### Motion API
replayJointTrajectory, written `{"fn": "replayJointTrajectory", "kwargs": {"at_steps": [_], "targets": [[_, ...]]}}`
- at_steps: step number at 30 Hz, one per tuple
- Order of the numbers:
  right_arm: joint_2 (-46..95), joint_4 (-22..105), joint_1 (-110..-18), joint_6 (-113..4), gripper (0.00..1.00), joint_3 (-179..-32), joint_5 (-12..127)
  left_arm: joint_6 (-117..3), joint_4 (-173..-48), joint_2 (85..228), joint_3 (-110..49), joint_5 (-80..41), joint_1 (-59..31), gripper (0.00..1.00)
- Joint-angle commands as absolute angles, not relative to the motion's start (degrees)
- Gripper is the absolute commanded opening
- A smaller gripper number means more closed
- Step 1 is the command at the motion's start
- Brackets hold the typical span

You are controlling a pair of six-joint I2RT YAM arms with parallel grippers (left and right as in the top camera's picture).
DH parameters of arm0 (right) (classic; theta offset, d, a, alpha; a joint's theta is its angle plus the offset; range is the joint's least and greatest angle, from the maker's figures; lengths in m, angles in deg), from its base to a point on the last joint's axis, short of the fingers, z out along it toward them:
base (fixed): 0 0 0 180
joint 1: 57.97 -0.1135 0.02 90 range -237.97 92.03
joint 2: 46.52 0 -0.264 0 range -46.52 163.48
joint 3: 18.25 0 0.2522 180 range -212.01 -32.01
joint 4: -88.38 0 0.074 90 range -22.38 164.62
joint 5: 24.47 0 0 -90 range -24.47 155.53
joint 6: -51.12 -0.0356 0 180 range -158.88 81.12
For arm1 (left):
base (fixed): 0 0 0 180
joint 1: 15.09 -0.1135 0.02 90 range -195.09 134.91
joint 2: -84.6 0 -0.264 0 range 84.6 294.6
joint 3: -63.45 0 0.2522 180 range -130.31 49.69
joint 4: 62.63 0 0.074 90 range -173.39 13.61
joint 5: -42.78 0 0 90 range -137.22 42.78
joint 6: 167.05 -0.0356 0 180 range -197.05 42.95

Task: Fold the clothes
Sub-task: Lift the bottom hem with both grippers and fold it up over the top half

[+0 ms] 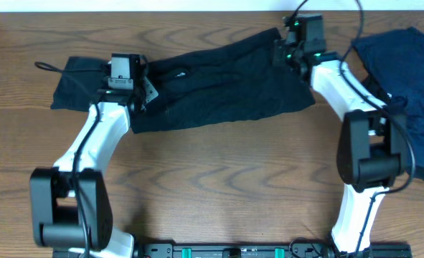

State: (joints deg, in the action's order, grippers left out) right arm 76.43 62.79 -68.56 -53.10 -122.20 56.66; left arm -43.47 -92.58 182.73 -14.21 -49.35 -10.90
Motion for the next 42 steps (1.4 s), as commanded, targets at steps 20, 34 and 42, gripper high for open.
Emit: {"fn": "replayJointTrajectory", "kwargs": {"at_steps": [20, 34, 42], "targets": [[71.60, 58.18, -70.42, -45.01, 0.83, -124.17, 64.60, -51.51, -91.22, 178.77, -15.06, -53.05, -11.21, 0.95], [73.92, 38.75, -70.49, -42.76, 0.01, -121.89, 56.36, -51.34, -102.42, 182.14, -12.39, -46.58, -11.10, 0.06], [80.67, 38.92, -70.36, -42.17, 0.01, -121.43, 55.46, -51.53, -99.53, 188.98, -12.39, -46.47, -11.10, 0.06]]}}
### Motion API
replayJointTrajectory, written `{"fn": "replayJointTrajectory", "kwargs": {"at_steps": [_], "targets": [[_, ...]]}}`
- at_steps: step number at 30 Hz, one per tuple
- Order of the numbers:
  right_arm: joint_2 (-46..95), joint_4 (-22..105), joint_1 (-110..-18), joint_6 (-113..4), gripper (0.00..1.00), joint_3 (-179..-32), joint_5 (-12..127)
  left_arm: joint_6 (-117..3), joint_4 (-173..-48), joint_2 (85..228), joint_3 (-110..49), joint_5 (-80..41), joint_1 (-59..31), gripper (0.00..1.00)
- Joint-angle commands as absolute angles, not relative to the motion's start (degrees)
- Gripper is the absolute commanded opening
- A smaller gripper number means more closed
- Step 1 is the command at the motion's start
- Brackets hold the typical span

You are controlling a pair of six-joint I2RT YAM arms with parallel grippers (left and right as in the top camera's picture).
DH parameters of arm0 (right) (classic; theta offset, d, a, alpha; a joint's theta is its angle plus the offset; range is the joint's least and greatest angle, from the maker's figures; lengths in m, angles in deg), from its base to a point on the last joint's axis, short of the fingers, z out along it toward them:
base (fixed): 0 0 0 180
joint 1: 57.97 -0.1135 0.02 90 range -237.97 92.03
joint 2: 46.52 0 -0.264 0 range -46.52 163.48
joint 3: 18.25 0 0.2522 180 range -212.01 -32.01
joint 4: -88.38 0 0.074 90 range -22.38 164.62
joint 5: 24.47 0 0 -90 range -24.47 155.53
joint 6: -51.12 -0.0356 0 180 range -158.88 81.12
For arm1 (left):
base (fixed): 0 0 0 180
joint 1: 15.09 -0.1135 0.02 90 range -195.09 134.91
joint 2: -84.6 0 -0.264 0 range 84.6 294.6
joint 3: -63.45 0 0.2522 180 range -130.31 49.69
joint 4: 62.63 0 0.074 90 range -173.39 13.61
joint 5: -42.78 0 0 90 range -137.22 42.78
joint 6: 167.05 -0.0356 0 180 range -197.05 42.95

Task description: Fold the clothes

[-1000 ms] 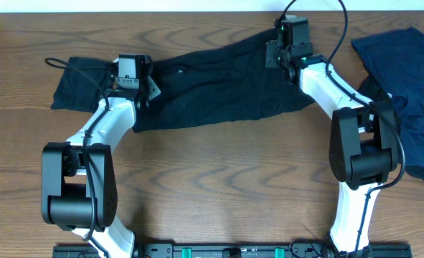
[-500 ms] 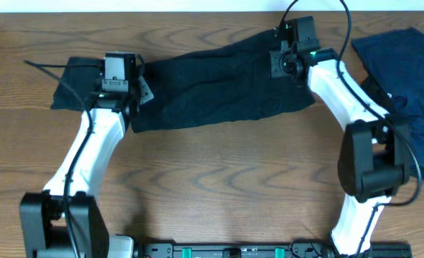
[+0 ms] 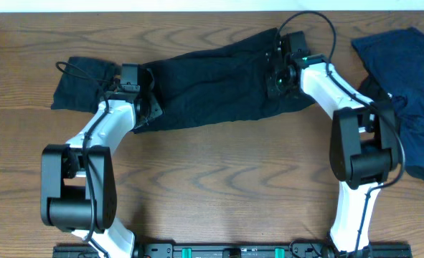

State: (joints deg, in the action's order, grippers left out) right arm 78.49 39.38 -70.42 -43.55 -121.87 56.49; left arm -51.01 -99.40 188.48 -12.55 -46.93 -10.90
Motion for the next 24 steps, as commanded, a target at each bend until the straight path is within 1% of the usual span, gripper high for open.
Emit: {"fn": "replayJointTrajectory", "kwargs": {"at_steps": [1, 5, 11, 17, 24], "targets": [[81.40, 38.29, -70.33, -42.19, 0.01, -121.39, 55.66, -51.53, -99.92, 188.98, -12.39, -46.34, -11.10, 0.06], [83.49, 33.08, -70.29, -42.98, 0.01, -121.35, 57.34, -51.27, -103.42, 188.98, -12.39, -45.79, -11.08, 0.06], [82.77, 20.49, -69.55, -50.72, 0.01, -121.35, 69.95, -51.36, -112.86, 188.98, -12.39, -43.49, -9.99, 0.06], [81.61, 8.19, -68.85, -56.73, 0.01, -121.35, 70.54, -51.34, -121.63, 188.96, -12.39, -43.52, -5.94, 0.06], [80.04, -0.18, -68.91, -60.38, 0.01, -121.35, 71.42, -51.31, -126.13, 188.04, -12.42, -43.56, -0.02, 0.06]]}}
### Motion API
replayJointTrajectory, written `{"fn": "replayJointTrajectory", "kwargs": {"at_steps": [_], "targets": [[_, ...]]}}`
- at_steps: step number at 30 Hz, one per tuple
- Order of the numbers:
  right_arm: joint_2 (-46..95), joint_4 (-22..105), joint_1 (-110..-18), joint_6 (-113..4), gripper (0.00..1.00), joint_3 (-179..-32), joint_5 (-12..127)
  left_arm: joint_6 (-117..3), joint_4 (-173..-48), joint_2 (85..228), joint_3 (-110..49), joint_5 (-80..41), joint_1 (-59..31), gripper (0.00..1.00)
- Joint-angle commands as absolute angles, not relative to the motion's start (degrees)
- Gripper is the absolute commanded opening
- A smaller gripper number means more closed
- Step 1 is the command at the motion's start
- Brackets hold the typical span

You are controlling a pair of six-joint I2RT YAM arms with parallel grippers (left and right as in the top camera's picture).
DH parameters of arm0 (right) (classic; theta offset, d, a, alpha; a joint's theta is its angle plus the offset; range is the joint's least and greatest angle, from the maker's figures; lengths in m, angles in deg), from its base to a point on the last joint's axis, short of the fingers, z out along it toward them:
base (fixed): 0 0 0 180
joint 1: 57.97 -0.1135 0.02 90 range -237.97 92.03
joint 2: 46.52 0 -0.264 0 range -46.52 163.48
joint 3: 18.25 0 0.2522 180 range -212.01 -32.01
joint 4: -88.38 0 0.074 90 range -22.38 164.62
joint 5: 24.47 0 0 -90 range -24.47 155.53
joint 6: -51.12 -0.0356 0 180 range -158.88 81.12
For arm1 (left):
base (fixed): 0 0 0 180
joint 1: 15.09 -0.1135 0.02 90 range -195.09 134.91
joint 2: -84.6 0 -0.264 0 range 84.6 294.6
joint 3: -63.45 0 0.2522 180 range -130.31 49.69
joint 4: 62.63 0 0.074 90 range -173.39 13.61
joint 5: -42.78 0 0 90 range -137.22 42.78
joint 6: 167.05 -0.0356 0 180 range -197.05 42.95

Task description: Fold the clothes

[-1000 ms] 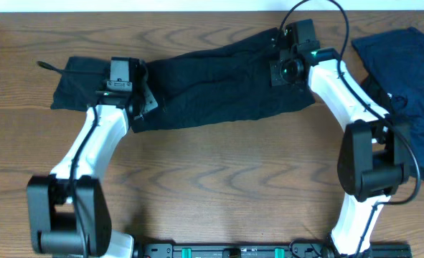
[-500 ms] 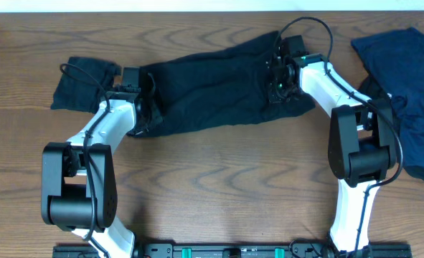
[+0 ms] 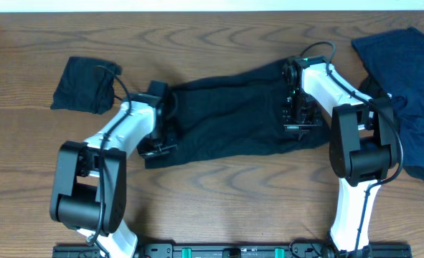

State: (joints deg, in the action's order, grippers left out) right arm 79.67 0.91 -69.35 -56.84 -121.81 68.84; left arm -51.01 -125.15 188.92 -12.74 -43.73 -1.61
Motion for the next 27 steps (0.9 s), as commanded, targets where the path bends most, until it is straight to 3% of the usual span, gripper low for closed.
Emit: {"fn": "replayJointTrajectory", "kwargs": {"at_steps": [1, 9, 15, 19, 27], "targets": [[79.56, -0.97, -68.91, -60.59, 0.01, -121.33, 71.40, -51.31, -126.57, 187.65, -12.42, -43.56, 0.55, 0.06], [69.59, -3.46, -69.33, -60.70, 0.01, -121.11, 71.31, -51.34, -128.12, 179.34, -12.42, -43.82, 2.08, 0.06], [62.27, 3.14, -69.42, -56.03, 0.01, -121.13, 68.95, -51.36, -123.75, 169.66, -12.42, -47.98, 2.01, 0.06], [62.36, 7.21, -69.44, -49.91, 0.01, -121.13, 60.01, -51.40, -119.25, 167.43, -12.42, -48.17, 1.97, 0.06], [68.81, 12.06, -70.84, -47.22, 0.01, -121.13, 59.51, -51.55, -114.94, 171.67, -12.42, -48.15, 1.97, 0.06]]}}
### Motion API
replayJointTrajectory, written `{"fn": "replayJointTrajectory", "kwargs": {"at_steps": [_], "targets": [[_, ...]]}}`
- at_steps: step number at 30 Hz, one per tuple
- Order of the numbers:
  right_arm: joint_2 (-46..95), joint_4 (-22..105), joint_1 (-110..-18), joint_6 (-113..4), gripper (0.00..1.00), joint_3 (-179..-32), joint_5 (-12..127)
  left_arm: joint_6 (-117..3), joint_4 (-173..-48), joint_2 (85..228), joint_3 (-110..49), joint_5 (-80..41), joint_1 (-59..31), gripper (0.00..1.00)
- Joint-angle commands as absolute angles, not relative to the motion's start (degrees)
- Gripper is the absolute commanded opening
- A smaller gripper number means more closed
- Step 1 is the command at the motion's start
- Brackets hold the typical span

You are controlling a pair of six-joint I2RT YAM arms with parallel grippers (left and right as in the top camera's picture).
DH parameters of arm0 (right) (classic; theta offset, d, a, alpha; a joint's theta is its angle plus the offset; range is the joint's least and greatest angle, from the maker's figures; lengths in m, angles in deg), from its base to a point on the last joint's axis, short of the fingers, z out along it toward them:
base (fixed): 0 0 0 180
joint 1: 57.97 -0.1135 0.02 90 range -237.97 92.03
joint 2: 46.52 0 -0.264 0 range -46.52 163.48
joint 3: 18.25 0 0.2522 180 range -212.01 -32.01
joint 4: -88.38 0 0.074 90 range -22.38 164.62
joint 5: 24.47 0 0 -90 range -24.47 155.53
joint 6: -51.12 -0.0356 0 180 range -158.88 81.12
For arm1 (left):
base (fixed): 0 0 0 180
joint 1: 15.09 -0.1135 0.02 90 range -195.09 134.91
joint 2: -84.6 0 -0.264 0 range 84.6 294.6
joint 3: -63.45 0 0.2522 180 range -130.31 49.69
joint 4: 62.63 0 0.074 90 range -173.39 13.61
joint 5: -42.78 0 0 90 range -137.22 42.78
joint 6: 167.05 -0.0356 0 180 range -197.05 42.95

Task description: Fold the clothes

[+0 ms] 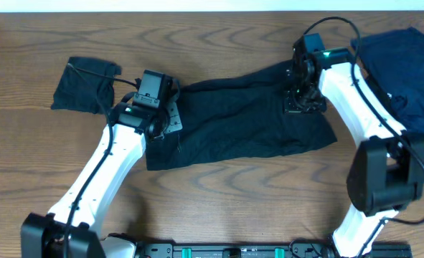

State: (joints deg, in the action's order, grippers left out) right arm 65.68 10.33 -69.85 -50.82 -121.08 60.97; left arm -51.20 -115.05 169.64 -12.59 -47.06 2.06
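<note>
A dark, nearly black garment (pixel 240 125) lies spread across the middle of the table, long side left to right. My left gripper (pixel 171 119) hovers over its left end, and the grey fingers look open with no cloth between them. My right gripper (pixel 298 102) is over the garment's upper right part, pointing down at the cloth. Its fingers are dark against the dark cloth, so I cannot tell their state. A small folded dark piece (pixel 85 84) rests at the far left.
A heap of dark blue clothes (pixel 405 79) lies at the right edge, partly under the right arm. Bare wooden table (pixel 219 208) runs along the front. The arm bases stand at the front edge.
My left gripper has moved from the garment's front left corner back to its left end. The right gripper has moved slightly toward the back. The garment's right end now reaches a little further right.
Both grippers were first at the garment's two ends, with the garment near the table's back and touching the folded piece. By 0.9 s ago the garment lay nearer the front, apart from the folded piece. Now it lies there with both grippers over it.
</note>
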Motion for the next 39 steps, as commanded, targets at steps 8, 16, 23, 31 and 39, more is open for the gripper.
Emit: {"fn": "replayJointTrajectory", "kwargs": {"at_steps": [8, 16, 23, 31, 39], "targets": [[76.56, 31.25, -70.90, -45.89, 0.01, -121.11, 59.24, -51.79, -112.88, 174.10, -12.42, -48.37, 1.97, 0.06], [77.55, 42.70, -70.90, -46.54, 0.01, -121.13, 58.17, -51.75, -110.48, 174.18, -12.39, -48.37, 1.97, 0.06], [77.55, 46.13, -70.90, -46.50, 0.01, -121.13, 57.58, -51.75, -107.60, 176.11, -12.39, -48.37, 1.97, 0.06], [78.36, 50.44, -70.55, -46.39, 0.05, -121.11, 62.52, -51.75, -101.52, 185.55, -12.39, -55.52, 1.97, 0.06], [83.58, 55.23, -69.77, -42.39, 0.05, -121.11, 67.07, -51.75, -98.18, 187.95, -12.42, -64.28, 1.69, 0.06]]}}
